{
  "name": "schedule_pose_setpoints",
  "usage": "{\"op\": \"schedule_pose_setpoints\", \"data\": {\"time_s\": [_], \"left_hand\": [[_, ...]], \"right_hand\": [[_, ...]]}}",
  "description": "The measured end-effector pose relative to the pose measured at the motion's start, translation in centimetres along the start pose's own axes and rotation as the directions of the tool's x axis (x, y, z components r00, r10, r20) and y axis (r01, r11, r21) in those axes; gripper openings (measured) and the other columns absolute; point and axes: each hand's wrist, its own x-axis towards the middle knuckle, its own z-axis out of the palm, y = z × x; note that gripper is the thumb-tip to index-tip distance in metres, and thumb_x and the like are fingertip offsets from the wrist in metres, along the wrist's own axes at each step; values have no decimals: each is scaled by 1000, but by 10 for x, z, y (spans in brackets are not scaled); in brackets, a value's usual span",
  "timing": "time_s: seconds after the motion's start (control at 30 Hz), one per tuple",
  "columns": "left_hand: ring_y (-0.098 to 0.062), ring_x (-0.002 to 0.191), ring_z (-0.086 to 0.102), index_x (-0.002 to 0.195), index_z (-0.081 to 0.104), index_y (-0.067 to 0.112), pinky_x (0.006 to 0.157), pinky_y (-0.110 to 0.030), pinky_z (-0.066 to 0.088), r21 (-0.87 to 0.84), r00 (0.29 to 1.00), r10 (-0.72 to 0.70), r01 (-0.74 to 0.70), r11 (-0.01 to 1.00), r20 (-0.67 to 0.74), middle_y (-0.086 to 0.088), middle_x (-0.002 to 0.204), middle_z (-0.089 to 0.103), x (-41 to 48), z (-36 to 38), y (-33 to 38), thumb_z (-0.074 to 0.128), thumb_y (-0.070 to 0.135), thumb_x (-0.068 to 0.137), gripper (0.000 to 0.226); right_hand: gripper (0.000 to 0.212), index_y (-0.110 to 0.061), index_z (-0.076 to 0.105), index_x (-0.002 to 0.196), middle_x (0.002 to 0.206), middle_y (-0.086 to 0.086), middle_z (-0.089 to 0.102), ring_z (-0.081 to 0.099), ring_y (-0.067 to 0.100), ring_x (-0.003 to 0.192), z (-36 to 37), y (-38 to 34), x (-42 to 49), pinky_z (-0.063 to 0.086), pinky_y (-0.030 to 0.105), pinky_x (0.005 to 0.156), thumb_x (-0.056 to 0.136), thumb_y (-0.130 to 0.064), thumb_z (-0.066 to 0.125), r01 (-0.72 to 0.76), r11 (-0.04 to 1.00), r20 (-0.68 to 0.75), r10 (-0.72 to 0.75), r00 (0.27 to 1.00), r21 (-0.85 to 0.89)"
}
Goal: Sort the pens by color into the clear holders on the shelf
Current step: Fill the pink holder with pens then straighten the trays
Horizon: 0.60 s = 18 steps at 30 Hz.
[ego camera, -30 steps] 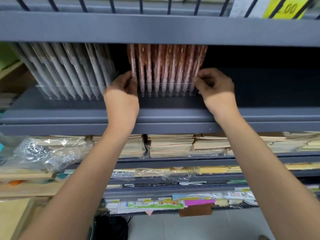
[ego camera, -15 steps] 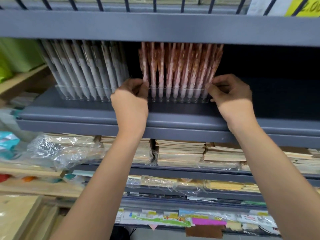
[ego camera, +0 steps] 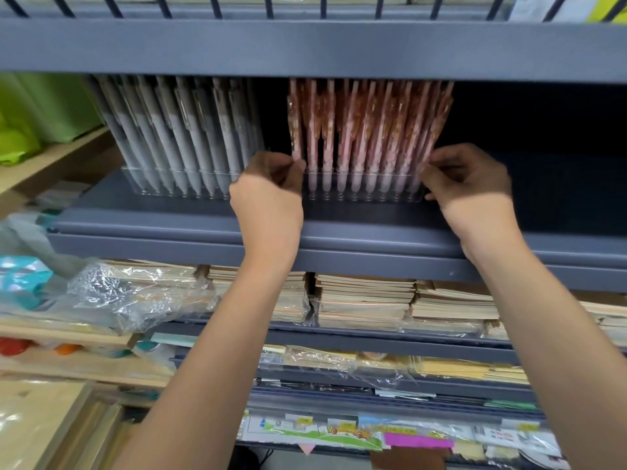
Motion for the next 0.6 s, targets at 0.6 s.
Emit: {"op": "schedule_pose_setpoints", "data": {"time_s": [0.6], "left_hand": [[-33,82,70,93,77,14,79,-44,55,204,978,202,-208,957,50,-4,133,60,-12,2,6,71,29,88,17]], "right_hand": [[21,-11,67,82,70,2,61,56,16,63,7,-19,-17,47,29,63,91,-30,65,418,820,-43,-470,882,-391]]}}
